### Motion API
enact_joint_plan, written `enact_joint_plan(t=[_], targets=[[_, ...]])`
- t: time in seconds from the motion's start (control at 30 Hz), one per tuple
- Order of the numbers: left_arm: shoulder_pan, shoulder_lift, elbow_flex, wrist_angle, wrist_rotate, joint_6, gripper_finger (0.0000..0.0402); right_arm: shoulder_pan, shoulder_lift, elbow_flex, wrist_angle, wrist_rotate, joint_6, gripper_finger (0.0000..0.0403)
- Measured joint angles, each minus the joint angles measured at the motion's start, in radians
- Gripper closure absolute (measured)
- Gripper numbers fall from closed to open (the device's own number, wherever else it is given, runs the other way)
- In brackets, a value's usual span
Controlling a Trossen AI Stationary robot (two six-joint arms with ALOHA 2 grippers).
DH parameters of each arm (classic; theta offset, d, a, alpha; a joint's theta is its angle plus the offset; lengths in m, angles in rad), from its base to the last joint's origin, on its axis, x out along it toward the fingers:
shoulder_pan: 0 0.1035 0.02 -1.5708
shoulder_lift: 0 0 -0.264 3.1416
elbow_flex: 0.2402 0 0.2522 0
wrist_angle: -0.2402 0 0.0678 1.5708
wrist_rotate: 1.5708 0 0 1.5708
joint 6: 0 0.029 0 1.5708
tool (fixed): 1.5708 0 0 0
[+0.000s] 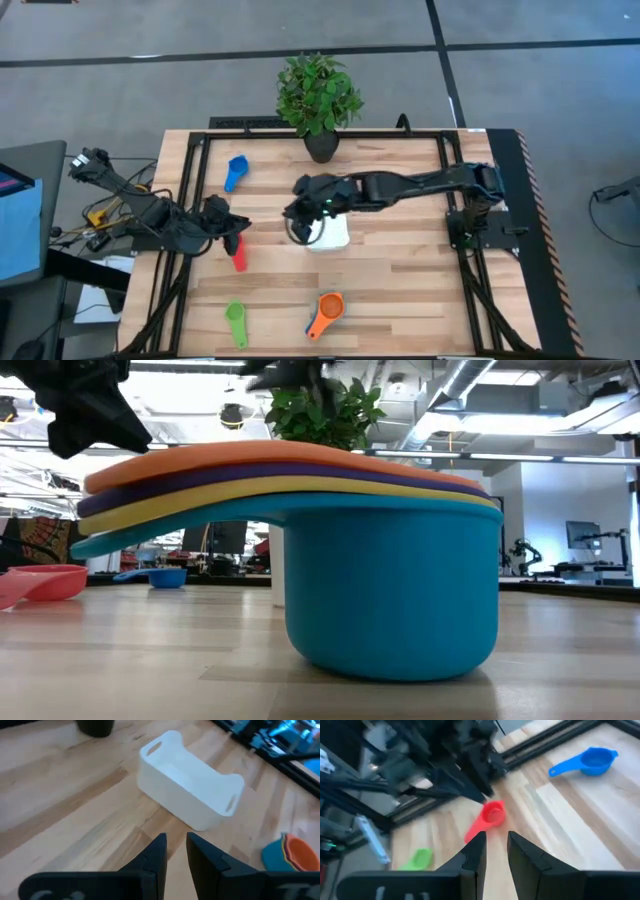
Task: Nest measuring cups in basket
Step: Stack the blue measuring cup on top of the orange measuring cup
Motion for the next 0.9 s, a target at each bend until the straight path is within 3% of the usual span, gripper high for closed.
enact_joint_plan(t=[0.27,0.47,0.6,0.77,0.9], targets=[[0.048,-0.032,0.001,-0.126,0.025,-0.255,0.034,-0.038,0.105,0.011,0.051,-0.114,-0.106,0.03],[0.058,-0.024,0.001,-0.249,0.289,-0.424,0.034,-0.044,0.214,0.078,0.086,-0.243,-0.159,0.03],[0.044,-0.003,0.001,-0.379,0.423,-0.629,0.034,-0.036,0.289,0.156,0.082,-0.304,-0.161,0.03],[0.034,0.01,0.002,-0.469,0.431,-0.74,0.034,-0.027,0.353,0.264,0.061,-0.313,-0.163,0.0289],[0.045,0.011,0.002,-0.497,0.418,-0.746,0.034,-0.034,0.384,0.317,0.022,-0.314,-0.141,0.0242]])
